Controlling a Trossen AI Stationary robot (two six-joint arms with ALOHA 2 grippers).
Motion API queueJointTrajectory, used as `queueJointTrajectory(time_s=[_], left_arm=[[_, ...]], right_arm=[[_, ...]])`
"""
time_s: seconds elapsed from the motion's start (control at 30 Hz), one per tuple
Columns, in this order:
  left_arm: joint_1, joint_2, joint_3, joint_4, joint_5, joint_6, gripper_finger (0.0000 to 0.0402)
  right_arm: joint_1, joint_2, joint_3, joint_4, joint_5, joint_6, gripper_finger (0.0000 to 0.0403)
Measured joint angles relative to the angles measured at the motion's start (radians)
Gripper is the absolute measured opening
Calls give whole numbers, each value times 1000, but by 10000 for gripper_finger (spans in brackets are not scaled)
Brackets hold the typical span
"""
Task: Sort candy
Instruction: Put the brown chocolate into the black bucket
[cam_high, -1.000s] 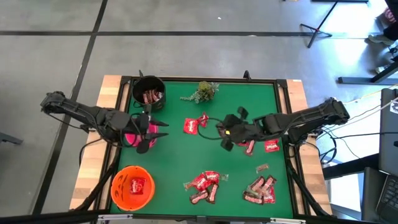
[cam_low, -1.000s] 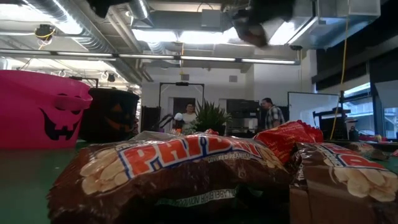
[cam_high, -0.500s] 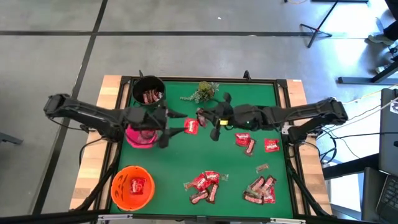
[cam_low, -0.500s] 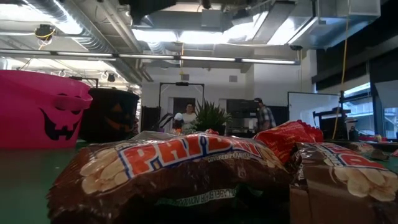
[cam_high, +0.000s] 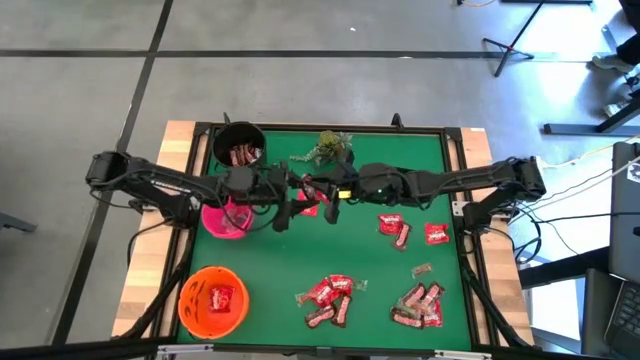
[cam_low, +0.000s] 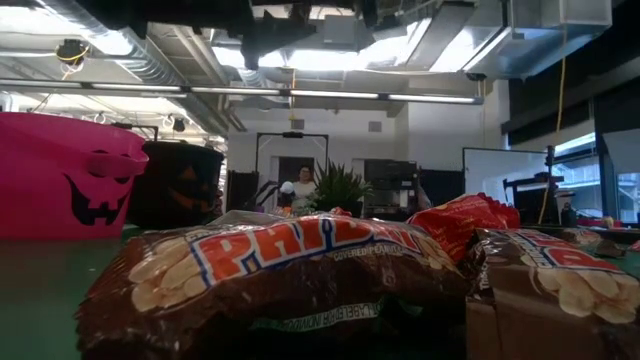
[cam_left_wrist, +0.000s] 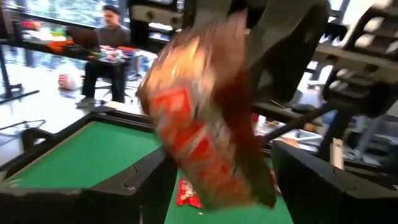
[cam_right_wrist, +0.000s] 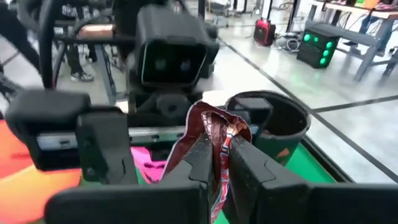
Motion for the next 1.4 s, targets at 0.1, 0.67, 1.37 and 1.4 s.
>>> queueJointTrajectory(time_s=[0.1, 0.67, 1.37, 1.4], left_arm=[[3, 12, 0, -23, 13, 1, 221], [34, -76, 0, -192, -27, 57, 48], [547, -522, 57, -1223, -383, 78, 85], [575, -504, 63, -1238, -353, 85, 94]], right_arm=[[0, 13, 0, 6, -7, -12, 33], [2, 11, 53, -110, -46, -43, 166], [2, 7, 220, -486, 53, 37, 252], [2, 7, 220, -488, 63, 36, 250]])
